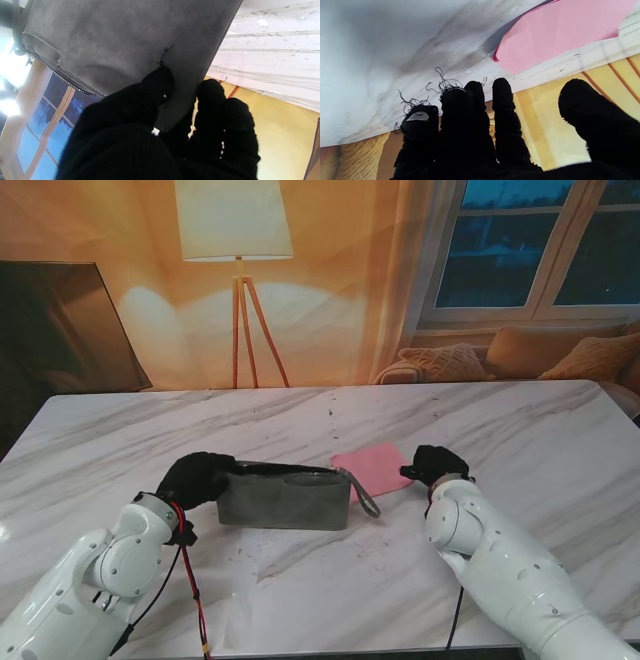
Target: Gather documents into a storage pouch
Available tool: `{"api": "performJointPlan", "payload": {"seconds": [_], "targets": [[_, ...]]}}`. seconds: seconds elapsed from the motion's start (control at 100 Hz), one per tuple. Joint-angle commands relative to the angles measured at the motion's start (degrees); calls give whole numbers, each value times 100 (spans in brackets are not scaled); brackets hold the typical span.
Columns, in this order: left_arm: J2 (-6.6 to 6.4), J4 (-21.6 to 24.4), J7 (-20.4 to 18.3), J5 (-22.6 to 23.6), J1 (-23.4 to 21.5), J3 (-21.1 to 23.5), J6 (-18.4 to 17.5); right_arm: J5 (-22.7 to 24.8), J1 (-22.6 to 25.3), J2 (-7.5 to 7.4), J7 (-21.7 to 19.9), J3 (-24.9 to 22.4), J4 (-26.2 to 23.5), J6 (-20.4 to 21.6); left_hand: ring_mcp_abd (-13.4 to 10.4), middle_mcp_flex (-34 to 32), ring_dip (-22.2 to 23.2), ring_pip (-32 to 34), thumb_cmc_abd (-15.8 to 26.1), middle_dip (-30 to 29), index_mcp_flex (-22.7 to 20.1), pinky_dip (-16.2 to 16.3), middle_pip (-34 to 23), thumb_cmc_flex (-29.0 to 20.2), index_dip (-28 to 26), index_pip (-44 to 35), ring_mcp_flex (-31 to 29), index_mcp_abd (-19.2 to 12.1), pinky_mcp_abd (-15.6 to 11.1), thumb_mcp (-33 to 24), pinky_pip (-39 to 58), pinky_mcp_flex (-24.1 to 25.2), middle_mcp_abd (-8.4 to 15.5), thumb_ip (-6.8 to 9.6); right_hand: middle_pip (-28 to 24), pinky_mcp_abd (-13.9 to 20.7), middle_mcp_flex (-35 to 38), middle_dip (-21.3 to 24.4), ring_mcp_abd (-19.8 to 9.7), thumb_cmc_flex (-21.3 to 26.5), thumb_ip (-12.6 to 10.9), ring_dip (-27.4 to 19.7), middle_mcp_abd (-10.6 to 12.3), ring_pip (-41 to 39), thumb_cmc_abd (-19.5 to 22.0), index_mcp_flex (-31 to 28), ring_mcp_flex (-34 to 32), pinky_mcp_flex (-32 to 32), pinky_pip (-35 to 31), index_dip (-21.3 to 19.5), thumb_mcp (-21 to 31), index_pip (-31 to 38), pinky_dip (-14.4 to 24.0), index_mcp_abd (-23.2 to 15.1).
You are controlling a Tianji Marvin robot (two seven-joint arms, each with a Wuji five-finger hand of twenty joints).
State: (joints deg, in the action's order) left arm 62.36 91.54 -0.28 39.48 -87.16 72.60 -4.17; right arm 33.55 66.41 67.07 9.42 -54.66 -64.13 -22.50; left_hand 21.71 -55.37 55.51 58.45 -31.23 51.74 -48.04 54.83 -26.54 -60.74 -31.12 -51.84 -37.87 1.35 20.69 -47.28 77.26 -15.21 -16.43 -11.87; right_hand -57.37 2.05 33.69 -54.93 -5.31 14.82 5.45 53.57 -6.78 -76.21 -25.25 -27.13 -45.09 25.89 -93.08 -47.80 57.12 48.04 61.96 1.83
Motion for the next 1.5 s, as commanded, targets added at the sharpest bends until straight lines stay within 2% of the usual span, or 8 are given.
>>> {"api": "performJointPlan", "payload": {"seconds": [0.0,0.39,0.47,0.81,0.87,0.95,1.26,1.49], "targets": [[13,17,-100,-14,-11,-22,-6,-57,-88,78,-12,54,152,-75,319,-301,92,92,71,136,-315,113,-188,-353,-329,-574,-233,86,-259,-252,95,16,140,-23,-132,14,124,-82,-82,-168,-95,13,-109,-169,-99,-151,-126,54,-358,-107,39,118,109,-95],[20,-9,-105,-77,1,-61,2,-254,-509,271,221,537,868,-397,304,-297,93,85,76,134,-314,105,-191,-353,-343,-569,-237,87,-267,-246,90,22,126,-28,-12,-119,293,173,82,-17,-46,-443,-151,-161,-225,-451,-224,163,-279,-187,402,338,-361,-146],[26,-18,-86,-106,5,-73,-2,-343,-559,316,255,587,976,-435,303,-298,93,85,78,134,-309,105,-193,-352,-340,-564,-236,91,-267,-248,90,26,124,-27,40,-146,282,255,105,43,87,-540,-156,-138,-302,-452,-208,148,-246,-117,480,377,-475,-158],[22,-12,-103,-99,-6,-84,19,-642,-767,479,351,760,1414,-542,303,-293,98,83,76,129,-313,107,-197,-348,-328,-555,-233,86,-275,-253,91,40,117,-28,175,-198,208,441,102,70,61,-688,-193,-108,-351,-458,-214,139,-196,-20,577,328,-655,-126],[22,-18,-108,-107,2,-91,15,-694,-801,512,368,793,1484,-565,308,-297,100,80,74,132,-313,108,-203,-346,-328,-556,-228,95,-277,-253,91,43,118,-29,137,-182,211,483,89,287,375,-741,-177,-137,-540,-420,-229,158,-229,130,708,458,-718,-157],[22,-32,-111,-113,12,-100,10,-761,-845,560,409,841,1590,-569,308,-291,102,78,75,130,-311,108,-201,-345,-327,-556,-226,91,-279,-253,89,49,116,-31,93,-172,238,496,48,394,550,-774,-167,-160,-727,-401,-273,220,-256,147,799,703,-763,-188],[21,-15,-110,-98,-11,-91,18,-1089,-1027,821,720,975,2024,-504,305,-286,108,72,79,128,-310,107,-205,-349,-322,-558,-221,99,-283,-250,77,67,116,-30,25,-137,248,517,0,510,661,-812,-146,-186,-799,-382,-328,282,-280,335,795,831,-820,-208],[24,2,-80,-87,-46,-60,7,-1220,-1084,966,1027,965,2259,-379,305,-286,112,68,76,125,-314,106,-208,-347,-321,-562,-223,95,-282,-252,74,67,125,-30,37,-291,892,806,62,1217,1135,-1087,-204,-448,-1267,-723,-762,737,-507,1106,954,1355,-1091,-302]]}}
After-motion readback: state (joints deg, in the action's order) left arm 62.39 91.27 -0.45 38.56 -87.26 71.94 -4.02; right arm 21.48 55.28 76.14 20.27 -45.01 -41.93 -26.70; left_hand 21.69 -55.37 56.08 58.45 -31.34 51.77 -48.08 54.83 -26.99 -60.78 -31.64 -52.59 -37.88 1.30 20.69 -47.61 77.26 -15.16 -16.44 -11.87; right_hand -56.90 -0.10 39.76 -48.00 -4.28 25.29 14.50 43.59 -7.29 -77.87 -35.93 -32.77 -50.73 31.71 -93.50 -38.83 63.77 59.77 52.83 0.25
